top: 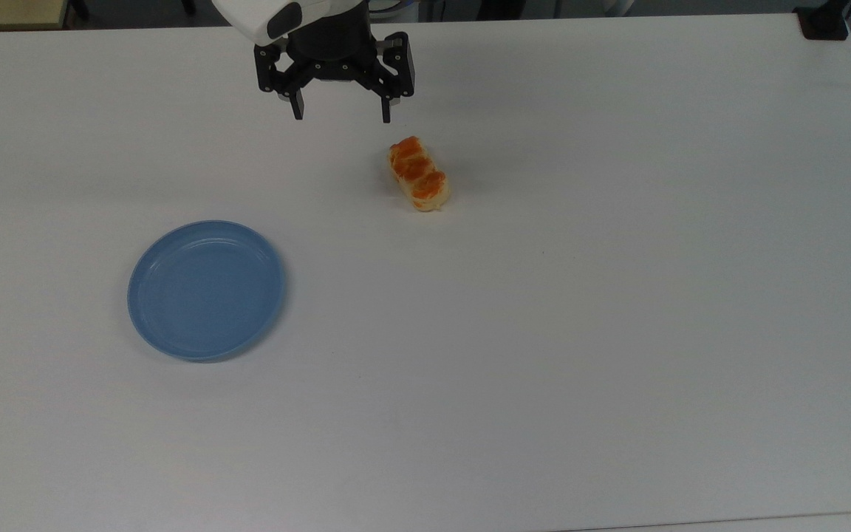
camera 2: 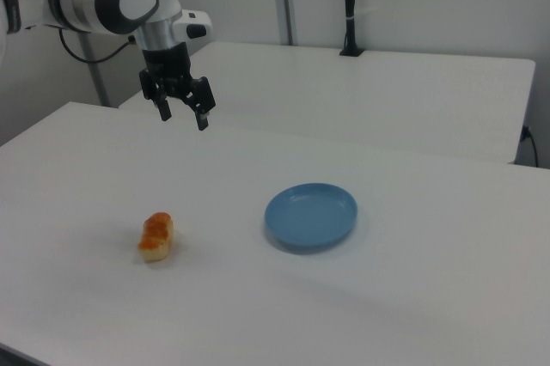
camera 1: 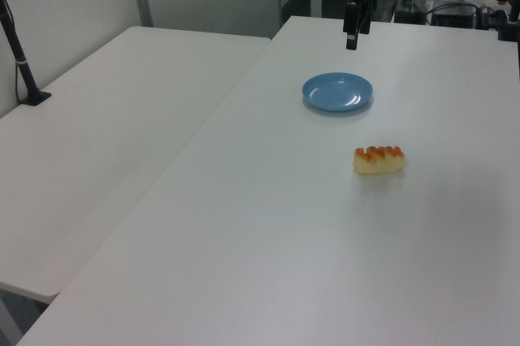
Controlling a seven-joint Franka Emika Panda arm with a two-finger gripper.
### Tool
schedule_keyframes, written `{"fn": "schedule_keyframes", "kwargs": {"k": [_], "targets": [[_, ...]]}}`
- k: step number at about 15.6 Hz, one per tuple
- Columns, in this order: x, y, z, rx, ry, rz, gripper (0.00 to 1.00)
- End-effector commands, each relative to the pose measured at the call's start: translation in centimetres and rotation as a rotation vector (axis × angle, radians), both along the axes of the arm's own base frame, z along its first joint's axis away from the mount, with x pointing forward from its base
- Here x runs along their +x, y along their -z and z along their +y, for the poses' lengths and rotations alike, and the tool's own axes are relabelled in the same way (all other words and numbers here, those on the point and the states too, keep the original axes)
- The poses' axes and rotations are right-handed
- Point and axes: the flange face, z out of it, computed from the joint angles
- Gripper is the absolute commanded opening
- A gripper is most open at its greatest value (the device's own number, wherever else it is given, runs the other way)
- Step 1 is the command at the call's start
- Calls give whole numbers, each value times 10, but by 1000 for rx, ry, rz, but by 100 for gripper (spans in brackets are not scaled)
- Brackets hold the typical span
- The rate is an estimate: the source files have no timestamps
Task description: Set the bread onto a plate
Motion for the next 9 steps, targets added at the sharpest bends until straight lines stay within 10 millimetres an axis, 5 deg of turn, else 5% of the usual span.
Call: {"fn": "schedule_keyframes", "kwargs": {"k": [1, 9], "targets": [[-8, 15, 5, 5, -20, 55, 100], [-41, 109, 42, 2, -324, 235, 100]]}}
